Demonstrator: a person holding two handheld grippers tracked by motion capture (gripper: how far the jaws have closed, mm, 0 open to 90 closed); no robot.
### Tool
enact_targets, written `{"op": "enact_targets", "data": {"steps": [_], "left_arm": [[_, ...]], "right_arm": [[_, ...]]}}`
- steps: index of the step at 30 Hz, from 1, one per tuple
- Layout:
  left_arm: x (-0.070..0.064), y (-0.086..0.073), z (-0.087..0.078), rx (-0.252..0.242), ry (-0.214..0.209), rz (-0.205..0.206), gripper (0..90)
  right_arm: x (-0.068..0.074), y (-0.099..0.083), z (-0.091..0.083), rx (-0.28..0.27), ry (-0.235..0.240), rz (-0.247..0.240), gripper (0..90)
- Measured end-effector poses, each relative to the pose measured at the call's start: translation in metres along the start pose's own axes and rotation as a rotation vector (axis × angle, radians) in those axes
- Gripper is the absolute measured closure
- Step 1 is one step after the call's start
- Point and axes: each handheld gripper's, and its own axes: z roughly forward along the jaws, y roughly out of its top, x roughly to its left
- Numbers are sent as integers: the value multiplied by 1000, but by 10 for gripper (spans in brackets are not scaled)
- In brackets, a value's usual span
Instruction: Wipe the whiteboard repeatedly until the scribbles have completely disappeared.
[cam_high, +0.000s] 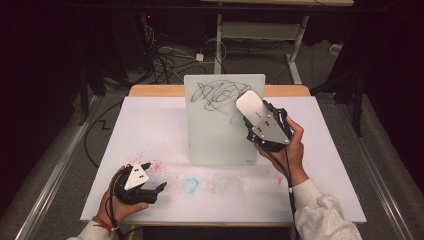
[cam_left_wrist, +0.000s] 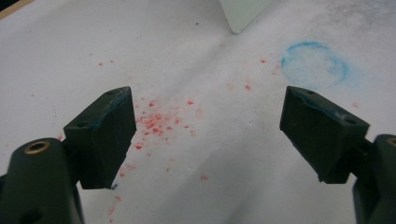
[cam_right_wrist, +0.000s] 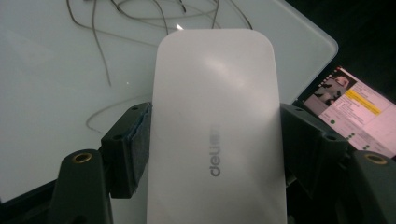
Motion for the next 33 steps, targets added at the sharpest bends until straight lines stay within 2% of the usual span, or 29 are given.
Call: {"op": "enact_targets", "data": {"steps": [3,9,13,16,18,24,26,33], "left_arm": [[0,0,0,1,0,-2,178],[0,0,0,2,-2,2,179],[-1,0,0,5,-1,6,179],[-2,0,0,9,2,17,186],[-2,0,0,10,1,20,186],[-2,0,0,8,1,23,186],[-1,1,0,4,7,38,186],[-2,0,0,1,1,37,186]], "right_arm": [[0,-4,1,2,7,14,311],[6,-7,1,1,-2,3,311],[12,-9,0,6,14,17,311],[25,-12,-1,14,22,-36,311],[31,-13,-1,17,27,-51,311],[40,-13,0,24,29,-61,311],[43,-13,0,27,31,-63,311],[60,-14,0,35,52,-112,311]]}}
